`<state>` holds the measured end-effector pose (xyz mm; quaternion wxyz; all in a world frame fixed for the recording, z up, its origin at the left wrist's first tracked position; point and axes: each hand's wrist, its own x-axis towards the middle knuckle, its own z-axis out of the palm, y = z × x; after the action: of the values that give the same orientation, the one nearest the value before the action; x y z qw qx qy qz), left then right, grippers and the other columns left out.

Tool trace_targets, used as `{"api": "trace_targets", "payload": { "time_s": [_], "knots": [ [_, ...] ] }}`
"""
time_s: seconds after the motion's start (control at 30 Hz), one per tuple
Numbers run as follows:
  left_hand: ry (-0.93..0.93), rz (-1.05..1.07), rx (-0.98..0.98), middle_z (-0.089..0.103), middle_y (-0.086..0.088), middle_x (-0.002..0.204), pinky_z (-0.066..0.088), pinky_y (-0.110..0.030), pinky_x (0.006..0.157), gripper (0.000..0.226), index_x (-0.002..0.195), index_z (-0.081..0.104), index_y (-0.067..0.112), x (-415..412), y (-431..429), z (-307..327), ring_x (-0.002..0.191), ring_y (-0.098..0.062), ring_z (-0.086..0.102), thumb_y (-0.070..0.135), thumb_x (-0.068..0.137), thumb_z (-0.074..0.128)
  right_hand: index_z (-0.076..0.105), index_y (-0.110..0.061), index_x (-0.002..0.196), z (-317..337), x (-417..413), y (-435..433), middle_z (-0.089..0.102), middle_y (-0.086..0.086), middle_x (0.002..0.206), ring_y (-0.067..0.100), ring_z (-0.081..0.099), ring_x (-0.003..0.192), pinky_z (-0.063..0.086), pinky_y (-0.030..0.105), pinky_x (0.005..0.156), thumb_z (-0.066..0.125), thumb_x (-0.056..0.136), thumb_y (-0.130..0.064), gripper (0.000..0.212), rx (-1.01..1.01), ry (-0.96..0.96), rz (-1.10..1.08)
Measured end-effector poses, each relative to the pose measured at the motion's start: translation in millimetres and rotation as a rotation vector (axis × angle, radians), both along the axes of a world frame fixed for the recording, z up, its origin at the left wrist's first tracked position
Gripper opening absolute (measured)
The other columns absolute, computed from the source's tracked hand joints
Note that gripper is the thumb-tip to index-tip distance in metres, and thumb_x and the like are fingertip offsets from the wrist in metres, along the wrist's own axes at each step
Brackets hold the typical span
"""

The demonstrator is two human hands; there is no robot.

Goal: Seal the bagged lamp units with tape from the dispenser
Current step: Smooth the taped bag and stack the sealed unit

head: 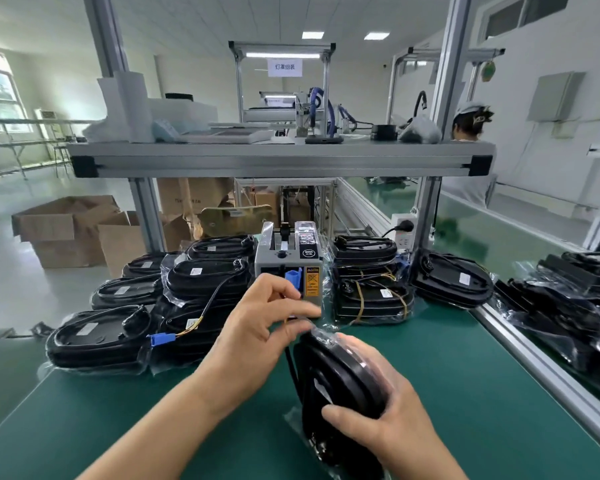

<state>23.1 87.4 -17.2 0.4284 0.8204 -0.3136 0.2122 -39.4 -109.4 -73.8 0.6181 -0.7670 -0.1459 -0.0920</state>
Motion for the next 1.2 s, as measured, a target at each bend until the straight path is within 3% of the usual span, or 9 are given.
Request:
{"api": "trace_targets", "payload": {
  "time_s": [0.07,0.17,0.3,0.4,0.57,0.67,0.8,0.97,1.2],
  "knots": [
    [0.087,-0.105,-0.014,0.056,0.011,0.103,0.044,-0.02,0.091,0.01,0.093,0.079,0.025,4.6,0.1,5.7,0.102,-0.018,0.057,0.025,0.085,0.073,0.061,-0.048,0.123,1.0,-2.1,0.7,0.069,-0.016,0.12,0.006,0.068,0.109,0.05,0.013,0.087,0.087,0.058,-0.037,0.071,-0.01,0.01,0.009],
    [0.183,-0.199,-0.062,0.068,0.005,0.099,0.047,-0.033,0.095,0.013,0.088,0.075,0.014,9.4,-1.1,10.5,0.103,-0.02,0.061,0.025,0.09,0.068,0.06,-0.048,0.124,1.7,-4.9,2.5,0.07,-0.02,0.117,0.002,0.068,0.106,0.048,0.009,0.085,0.085,0.058,-0.039,0.07,-0.026,0.01,0.007],
    [0.397,-0.242,-0.23,0.072,0.001,0.089,0.047,-0.018,0.086,0.016,0.085,0.071,0.007,8.2,-9.2,12.4,0.089,-0.008,0.064,0.007,0.095,0.058,0.055,-0.037,0.131,4.8,-7.9,4.1,0.068,-0.026,0.118,-0.002,0.066,0.108,0.046,0.005,0.086,0.082,0.064,-0.032,0.073,-0.044,0.011,0.055],
    [0.464,-0.234,-0.24,0.07,0.002,0.087,0.045,-0.016,0.085,0.02,0.086,0.069,0.005,7.3,-13.1,8.0,0.088,-0.008,0.061,0.009,0.099,0.054,0.054,-0.035,0.134,4.7,-7.4,1.2,0.069,-0.022,0.121,0.001,0.065,0.112,0.046,0.008,0.09,0.081,0.067,-0.027,0.073,-0.018,0.011,0.064],
    [0.501,-0.184,-0.264,0.074,0.004,0.097,0.048,-0.014,0.083,0.019,0.094,0.074,0.02,19.2,-11.1,9.9,0.092,0.0,0.065,0.019,0.1,0.055,0.056,-0.039,0.13,-0.7,-0.6,2.0,0.069,-0.024,0.119,-0.001,0.065,0.111,0.045,0.004,0.087,0.084,0.064,-0.025,0.073,0.035,0.008,-0.01],
    [0.545,0.037,-0.393,0.075,0.011,0.098,0.05,-0.025,0.089,0.02,0.089,0.076,0.034,39.3,-12.0,-3.4,0.096,-0.001,0.067,0.027,0.098,0.059,0.056,-0.042,0.128,-3.8,7.4,5.1,0.07,-0.029,0.111,-0.007,0.066,0.105,0.044,0.0,0.082,0.086,0.068,-0.012,0.073,0.083,-0.003,-0.113],
    [0.771,0.313,-0.677,0.076,0.003,0.081,0.046,-0.024,0.069,0.021,0.083,0.078,0.021,76.7,-17.6,-28.0,0.067,-0.005,0.064,0.027,0.096,0.062,0.055,-0.045,0.129,-6.3,16.6,7.3,0.071,-0.029,0.107,-0.009,0.066,0.101,0.043,-0.002,0.078,0.083,0.073,0.0,0.077,0.146,0.006,-0.208],
    [1.04,0.435,-0.917,0.065,0.001,0.067,0.041,-0.018,0.039,0.008,0.09,0.068,0.01,127.6,-23.7,-38.7,0.047,-0.006,0.049,0.016,0.094,0.065,0.055,-0.044,0.129,-8.1,22.8,7.6,0.07,-0.03,0.108,-0.01,0.066,0.1,0.042,-0.003,0.077,0.083,0.072,0.002,0.078,0.164,0.001,-0.261],
    [1.185,0.524,-0.984,0.058,0.003,0.058,0.033,-0.015,0.034,0.016,0.08,0.064,0.012,167.3,-35.0,-38.1,0.042,-0.005,0.045,0.019,0.094,0.068,0.056,-0.05,0.124,-9.2,25.1,7.2,0.072,-0.03,0.103,-0.009,0.067,0.097,0.044,-0.002,0.079,0.086,0.069,-0.001,0.079,0.165,0.031,-0.252]
  ]
}}
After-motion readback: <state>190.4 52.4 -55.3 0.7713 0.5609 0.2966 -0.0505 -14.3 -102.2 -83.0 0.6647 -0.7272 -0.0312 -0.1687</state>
